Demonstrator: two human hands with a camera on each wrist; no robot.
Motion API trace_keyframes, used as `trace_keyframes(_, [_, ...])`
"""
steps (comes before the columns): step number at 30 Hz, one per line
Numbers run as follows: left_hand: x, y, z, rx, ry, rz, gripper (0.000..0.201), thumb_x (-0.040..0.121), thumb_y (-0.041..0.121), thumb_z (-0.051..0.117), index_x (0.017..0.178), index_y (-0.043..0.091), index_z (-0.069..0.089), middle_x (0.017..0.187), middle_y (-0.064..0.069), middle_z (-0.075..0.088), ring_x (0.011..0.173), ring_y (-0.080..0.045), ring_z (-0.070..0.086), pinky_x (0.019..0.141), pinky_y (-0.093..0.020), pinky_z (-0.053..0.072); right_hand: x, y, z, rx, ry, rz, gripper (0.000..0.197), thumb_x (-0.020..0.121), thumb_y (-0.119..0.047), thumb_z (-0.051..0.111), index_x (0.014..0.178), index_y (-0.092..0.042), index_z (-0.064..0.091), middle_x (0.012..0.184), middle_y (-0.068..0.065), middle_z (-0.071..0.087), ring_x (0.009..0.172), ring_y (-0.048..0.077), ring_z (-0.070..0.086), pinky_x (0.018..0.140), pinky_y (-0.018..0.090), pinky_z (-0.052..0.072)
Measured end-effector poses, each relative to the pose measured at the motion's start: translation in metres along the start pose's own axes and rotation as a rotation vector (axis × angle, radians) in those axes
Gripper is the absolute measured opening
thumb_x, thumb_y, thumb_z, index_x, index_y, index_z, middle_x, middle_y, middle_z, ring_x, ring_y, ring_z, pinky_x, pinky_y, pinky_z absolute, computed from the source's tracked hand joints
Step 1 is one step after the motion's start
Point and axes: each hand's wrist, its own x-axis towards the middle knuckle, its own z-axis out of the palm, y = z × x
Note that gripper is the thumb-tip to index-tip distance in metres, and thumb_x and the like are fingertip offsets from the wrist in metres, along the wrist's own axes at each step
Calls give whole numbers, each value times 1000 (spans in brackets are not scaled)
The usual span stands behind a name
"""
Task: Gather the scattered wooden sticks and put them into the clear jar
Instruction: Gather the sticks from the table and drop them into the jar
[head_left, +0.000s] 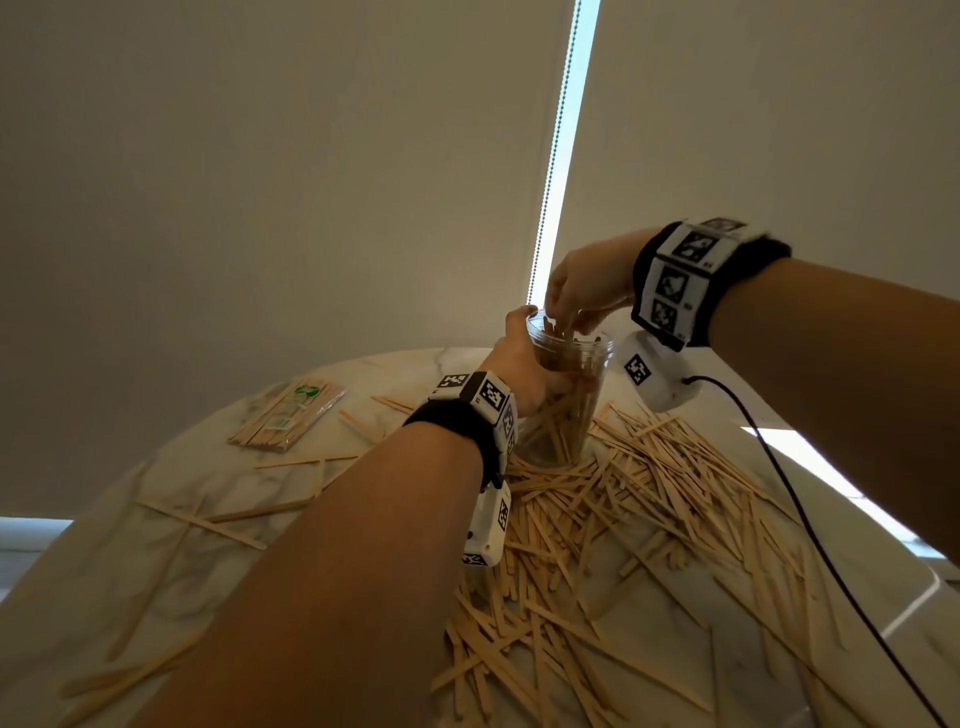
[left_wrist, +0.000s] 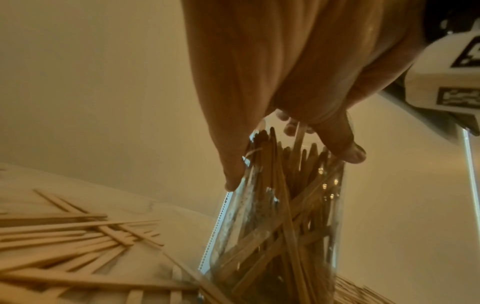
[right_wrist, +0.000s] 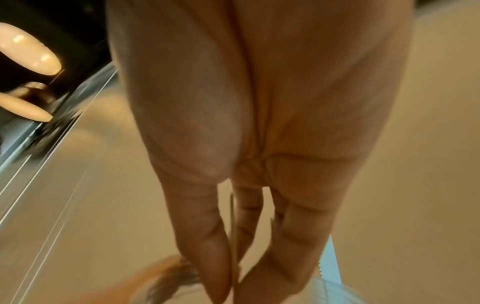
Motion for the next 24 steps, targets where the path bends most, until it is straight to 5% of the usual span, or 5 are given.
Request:
trace_keyframes(5, [-2, 2, -1, 7, 4, -4, 115, 74, 26, 87, 155, 24, 6, 138, -10, 55, 120, -27, 58, 104, -45, 48, -5, 7, -3, 187, 151, -68, 14, 79, -6, 83, 89, -9, 73, 85, 6, 77, 65, 9, 74, 57, 16, 56])
trace_keyframes(10, [1, -2, 1, -4, 10, -27, 111, 74, 18, 85, 152, 33, 8, 128, -10, 61, 109, -28, 64, 95, -46, 54, -5, 10, 17, -266, 119, -67, 19, 91, -19, 69, 108, -24, 76, 106, -7, 68, 95, 14, 61, 80, 27, 45])
trace_keyframes(16, [0, -1, -2, -51, -8, -31, 105, 77, 7, 79, 154, 25, 10, 125, -8, 60, 110, -27, 62, 96, -46, 53, -10, 10, 22, -241, 100, -128, 42, 104, -46, 40, 121, -22, 70, 101, -4, 67, 92, 15, 61, 88, 31, 45])
trace_keyframes(21, [-12, 6, -2, 142, -26, -133, 140, 52, 66, 86, 156, 15, 7, 139, -13, 55, 124, -33, 56, 103, -49, 47, -28, 20, 17, -69, 350, -144, 37, 99, -48, 51, 99, -19, 76, 94, -2, 74, 86, 15, 66, 82, 32, 52])
trace_keyframes(24, [-38, 11, -6, 430, -76, -246, 137, 70, 66, 75, 155, 7, -16, 156, -21, 33, 139, -35, 41, 111, -43, 36, -62, 21, 26, 27, 427, -175, 34, 100, -41, 54, 98, -14, 75, 93, 0, 72, 87, 17, 66, 81, 32, 52])
